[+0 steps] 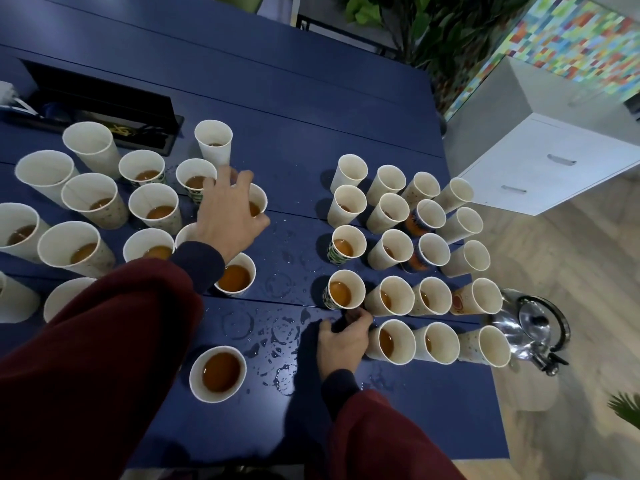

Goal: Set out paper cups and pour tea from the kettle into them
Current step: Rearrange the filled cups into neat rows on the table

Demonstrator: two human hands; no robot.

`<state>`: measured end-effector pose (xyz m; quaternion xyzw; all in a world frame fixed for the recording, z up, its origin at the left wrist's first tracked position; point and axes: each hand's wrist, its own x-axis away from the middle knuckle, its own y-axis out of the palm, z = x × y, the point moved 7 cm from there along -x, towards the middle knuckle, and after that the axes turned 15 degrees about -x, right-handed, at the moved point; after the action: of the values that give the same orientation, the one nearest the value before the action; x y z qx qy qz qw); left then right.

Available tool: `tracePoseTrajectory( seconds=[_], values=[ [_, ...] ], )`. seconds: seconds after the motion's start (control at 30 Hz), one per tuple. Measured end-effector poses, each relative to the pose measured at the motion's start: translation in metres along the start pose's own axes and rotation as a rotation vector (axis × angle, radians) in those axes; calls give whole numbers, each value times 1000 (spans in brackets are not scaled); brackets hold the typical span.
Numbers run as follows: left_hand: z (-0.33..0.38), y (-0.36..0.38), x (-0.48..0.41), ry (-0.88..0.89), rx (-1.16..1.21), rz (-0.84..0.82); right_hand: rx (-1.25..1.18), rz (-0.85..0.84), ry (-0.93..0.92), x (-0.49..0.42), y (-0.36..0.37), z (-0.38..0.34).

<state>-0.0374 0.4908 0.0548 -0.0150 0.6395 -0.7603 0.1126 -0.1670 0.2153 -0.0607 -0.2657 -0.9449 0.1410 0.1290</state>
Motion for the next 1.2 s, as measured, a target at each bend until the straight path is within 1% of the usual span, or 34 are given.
tracePoseTrajectory(
  seconds=[0.1,0.2,0.27,0.37,0.43,0.53,0.6,0.7,0.83,0.9,0.97,1.03,1.1,1.2],
  values=[
    [18,-16,14,47,91,35,-3,-6,-28,5,-3,1],
    [37,-24,36,95,116,-11,20,-83,-68,11,-3,4],
    [49,-28,57,130,120,-42,-20,-172,-131,18,-2,-2],
    [63,-31,87,167,127,-106,-58,-357,-219,33,3,-14],
    [73,-29,110,185,112,-168,-59,-495,-234,42,7,-21],
    [87,-24,143,246,126,-213,-108,-593,-246,52,7,-32],
    [94,-20,161,273,177,-224,-136,-594,-256,56,2,-34],
    [100,-14,182,285,227,-235,-103,-544,-265,61,-11,-32],
    [91,-9,188,269,276,-302,-140,-529,-251,57,-25,-20],
    [76,-6,177,209,195,-297,-153,-488,-267,51,-32,-19],
    [51,-3,159,87,56,-277,-113,-446,-305,41,-36,-15],
    [27,1,142,-6,-101,-281,-81,-433,-298,31,-37,-10],
    [10,7,131,-39,-172,-311,-73,-423,-272,24,-38,-4],
    [2,15,125,-31,-176,-334,-44,-391,-277,21,-43,3]
  ],
)
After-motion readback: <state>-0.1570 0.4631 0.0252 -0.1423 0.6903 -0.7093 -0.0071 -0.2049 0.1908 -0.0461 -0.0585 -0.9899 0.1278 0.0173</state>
